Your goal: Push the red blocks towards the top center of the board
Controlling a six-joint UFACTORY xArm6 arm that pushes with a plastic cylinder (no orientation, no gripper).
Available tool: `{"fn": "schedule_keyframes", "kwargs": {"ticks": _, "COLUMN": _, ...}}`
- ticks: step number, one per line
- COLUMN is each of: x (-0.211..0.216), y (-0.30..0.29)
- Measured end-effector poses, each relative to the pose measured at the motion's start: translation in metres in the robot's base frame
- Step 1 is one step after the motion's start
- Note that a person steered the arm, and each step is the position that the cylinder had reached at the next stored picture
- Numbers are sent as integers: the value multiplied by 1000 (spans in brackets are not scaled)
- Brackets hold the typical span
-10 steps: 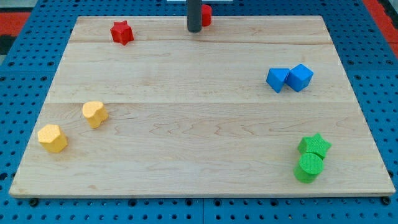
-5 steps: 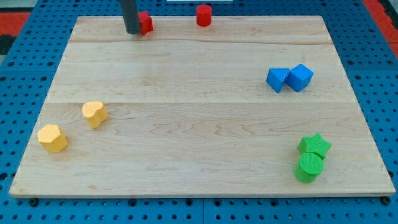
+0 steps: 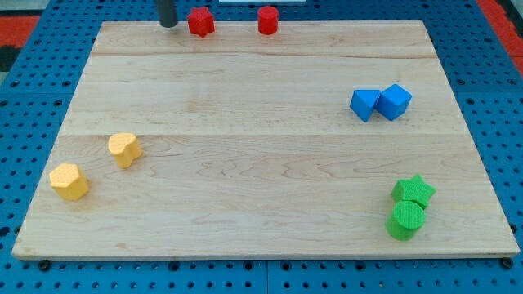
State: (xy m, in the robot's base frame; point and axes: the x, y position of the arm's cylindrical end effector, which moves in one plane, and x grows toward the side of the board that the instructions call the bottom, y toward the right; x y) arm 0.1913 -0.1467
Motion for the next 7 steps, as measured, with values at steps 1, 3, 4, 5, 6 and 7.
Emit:
{"fn": "schedule_keyframes", "kwargs": {"ticks": 1, "x": 0, "y": 15}}
{"fn": "schedule_keyframes", "kwargs": {"ticks": 3, "x": 0, "y": 30}}
{"fn": "schedule_keyframes", "kwargs": {"ticks": 4, "x": 4, "y": 75}}
{"fn": "schedule_keyframes", "kwargs": {"ticks": 5, "x": 10, "y": 125}}
{"fn": "schedule_keyframes", "kwargs": {"ticks": 6, "x": 32, "y": 156}}
{"fn": "schedule_keyframes", "kwargs": {"ticks": 7, "x": 82, "y": 173}}
